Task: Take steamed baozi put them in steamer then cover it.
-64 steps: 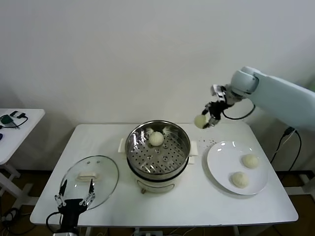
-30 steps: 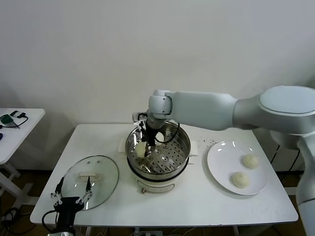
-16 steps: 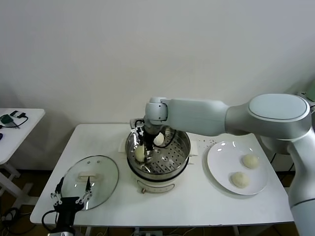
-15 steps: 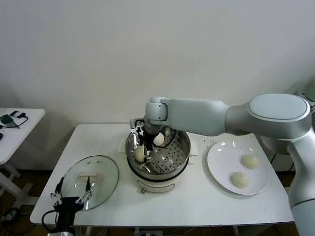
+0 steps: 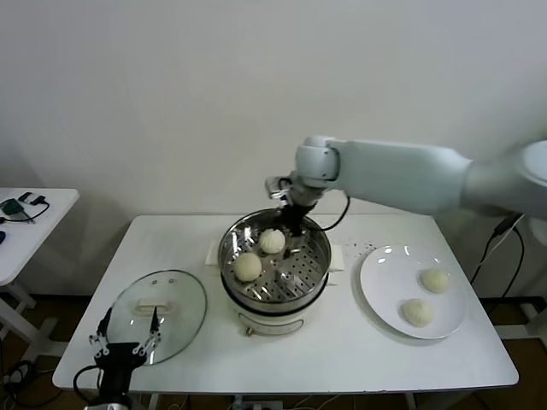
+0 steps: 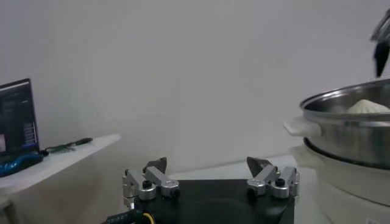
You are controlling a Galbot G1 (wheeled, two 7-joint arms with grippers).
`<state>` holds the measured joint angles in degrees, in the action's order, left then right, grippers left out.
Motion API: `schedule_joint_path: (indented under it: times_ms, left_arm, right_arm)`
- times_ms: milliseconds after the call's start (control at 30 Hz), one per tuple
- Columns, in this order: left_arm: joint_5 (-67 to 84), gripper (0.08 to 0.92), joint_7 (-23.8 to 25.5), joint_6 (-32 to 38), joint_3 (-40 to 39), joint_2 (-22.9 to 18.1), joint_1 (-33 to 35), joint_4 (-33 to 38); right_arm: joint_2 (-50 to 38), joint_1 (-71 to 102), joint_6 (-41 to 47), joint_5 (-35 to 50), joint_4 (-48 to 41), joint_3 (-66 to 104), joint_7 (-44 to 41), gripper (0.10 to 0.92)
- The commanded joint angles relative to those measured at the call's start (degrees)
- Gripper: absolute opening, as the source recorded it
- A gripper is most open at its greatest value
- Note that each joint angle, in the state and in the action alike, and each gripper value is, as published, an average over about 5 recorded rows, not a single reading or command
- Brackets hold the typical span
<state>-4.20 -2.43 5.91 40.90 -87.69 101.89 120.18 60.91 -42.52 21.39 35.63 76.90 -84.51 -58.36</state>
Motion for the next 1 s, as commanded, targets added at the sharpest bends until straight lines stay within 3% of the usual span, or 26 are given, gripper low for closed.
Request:
schedule_joint_path:
  times_ms: [33,367,1000]
  left_arm:
    - [-0.9,0.823,0.1,-0.2,-0.3,0.2,-0.5,-0.4]
    - [-1.1,0.823,0.0,0.2,0.1,0.2,0.9,-0.7]
    - [-1.7,0.823,-0.8,0.3,0.9,-1.5,1.4,-1.3]
  right_arm:
    - [-23.4,-2.8,-3.3,-7.1,10.9,0.6,-3.4,0.823]
    - [-36.3,24.1,-5.2,-25.9,7.8,18.3,-4.4,0.823]
    - [-30.7,40.2,-7.9,-34.1,-2.7,26.3,-2.9,0.823]
